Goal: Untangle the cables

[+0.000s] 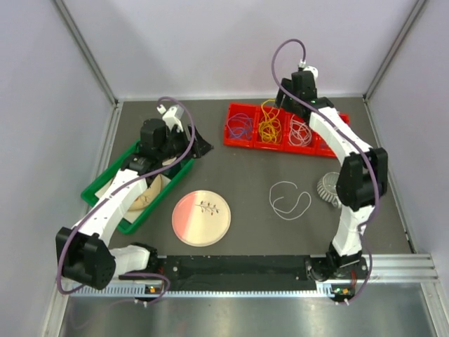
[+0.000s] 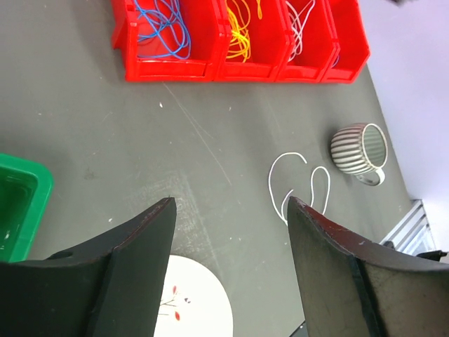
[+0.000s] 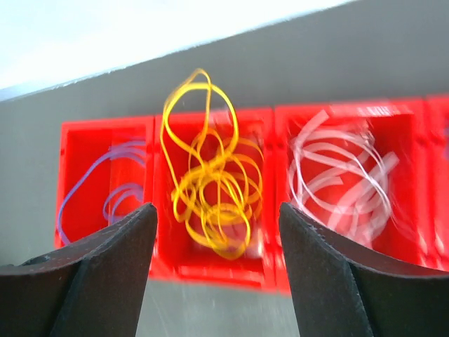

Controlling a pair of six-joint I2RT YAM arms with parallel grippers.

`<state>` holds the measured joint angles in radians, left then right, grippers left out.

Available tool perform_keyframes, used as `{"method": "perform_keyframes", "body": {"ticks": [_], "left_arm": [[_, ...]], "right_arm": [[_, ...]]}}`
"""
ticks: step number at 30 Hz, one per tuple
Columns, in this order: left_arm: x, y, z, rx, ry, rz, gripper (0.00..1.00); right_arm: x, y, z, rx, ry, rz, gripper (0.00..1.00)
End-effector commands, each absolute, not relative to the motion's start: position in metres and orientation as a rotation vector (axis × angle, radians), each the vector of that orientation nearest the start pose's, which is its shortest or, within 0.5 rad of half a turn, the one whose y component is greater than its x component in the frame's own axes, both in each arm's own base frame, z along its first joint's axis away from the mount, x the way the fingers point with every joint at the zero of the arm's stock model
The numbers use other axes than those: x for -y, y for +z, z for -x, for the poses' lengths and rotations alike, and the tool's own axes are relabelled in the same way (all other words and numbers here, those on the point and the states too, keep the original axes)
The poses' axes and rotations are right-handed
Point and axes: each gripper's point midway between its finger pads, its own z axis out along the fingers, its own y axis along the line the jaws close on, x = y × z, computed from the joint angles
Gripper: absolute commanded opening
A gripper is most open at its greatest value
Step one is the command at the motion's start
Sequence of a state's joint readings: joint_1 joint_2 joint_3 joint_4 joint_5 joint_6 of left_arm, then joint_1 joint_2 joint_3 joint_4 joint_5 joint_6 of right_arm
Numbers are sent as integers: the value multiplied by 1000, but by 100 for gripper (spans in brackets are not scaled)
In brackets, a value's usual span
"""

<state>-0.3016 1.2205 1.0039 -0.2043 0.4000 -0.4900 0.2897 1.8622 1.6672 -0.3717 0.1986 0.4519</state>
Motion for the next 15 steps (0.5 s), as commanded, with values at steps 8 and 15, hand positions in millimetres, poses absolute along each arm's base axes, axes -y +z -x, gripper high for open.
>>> {"method": "perform_keyframes", "body": {"ticks": [8,15], "left_arm": [[186,253,-344,-2044,-817,-107,70],[188,241,-350,-2074,-816,-98,70]], "right_arm": [[-142,178,-600,-2106,77,-157,70],[-143,170,-623,-2089,14,-50,70]]}}
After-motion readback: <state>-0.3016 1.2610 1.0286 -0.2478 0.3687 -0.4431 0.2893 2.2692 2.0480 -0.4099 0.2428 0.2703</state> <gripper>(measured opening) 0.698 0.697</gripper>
